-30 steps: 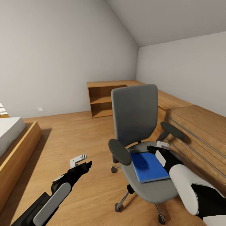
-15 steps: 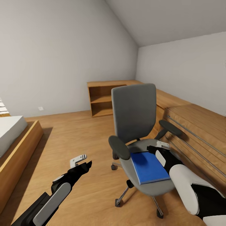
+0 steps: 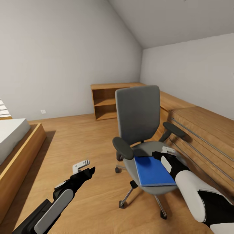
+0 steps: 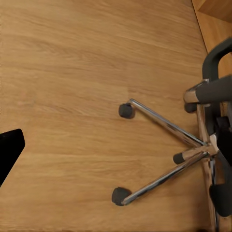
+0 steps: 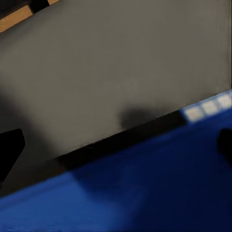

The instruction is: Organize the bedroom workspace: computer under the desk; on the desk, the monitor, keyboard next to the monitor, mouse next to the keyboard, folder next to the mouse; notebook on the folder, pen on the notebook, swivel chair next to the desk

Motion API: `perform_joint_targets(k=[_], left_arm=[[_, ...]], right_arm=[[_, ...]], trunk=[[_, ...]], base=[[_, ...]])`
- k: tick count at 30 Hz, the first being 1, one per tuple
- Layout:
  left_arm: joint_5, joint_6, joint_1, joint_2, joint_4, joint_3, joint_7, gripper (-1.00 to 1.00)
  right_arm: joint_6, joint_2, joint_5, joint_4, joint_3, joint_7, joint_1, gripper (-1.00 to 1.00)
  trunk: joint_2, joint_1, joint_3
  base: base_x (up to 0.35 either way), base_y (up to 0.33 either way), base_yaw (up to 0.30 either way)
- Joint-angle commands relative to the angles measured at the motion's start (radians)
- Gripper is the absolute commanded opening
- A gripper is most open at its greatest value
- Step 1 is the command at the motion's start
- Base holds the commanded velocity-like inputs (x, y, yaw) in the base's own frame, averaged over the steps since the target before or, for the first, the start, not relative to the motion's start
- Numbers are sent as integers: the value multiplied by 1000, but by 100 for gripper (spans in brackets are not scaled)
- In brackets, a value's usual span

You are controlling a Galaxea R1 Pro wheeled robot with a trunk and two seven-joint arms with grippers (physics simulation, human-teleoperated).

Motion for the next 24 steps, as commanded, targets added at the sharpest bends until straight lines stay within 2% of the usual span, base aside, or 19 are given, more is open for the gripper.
perform_joint_targets(k=[1,15,24], left_arm=[[5,2,-1,1,-1,-2,7,100],[7,1,-1,-1,0,-2,7,100],[8,2,-1,-1,1,-2,6,100]], right_arm=[[4,0,-19,33,-2,-4,0,100],[4,0,-18,33,-2,-4,1,100],[4,0,-19,33,-2,-4,0,100]], trunk=[[0,0,-1],[0,0,-1],[0,0,-1]], base=[[-203,0,0],[-46,0,0],[-189,0,0]])
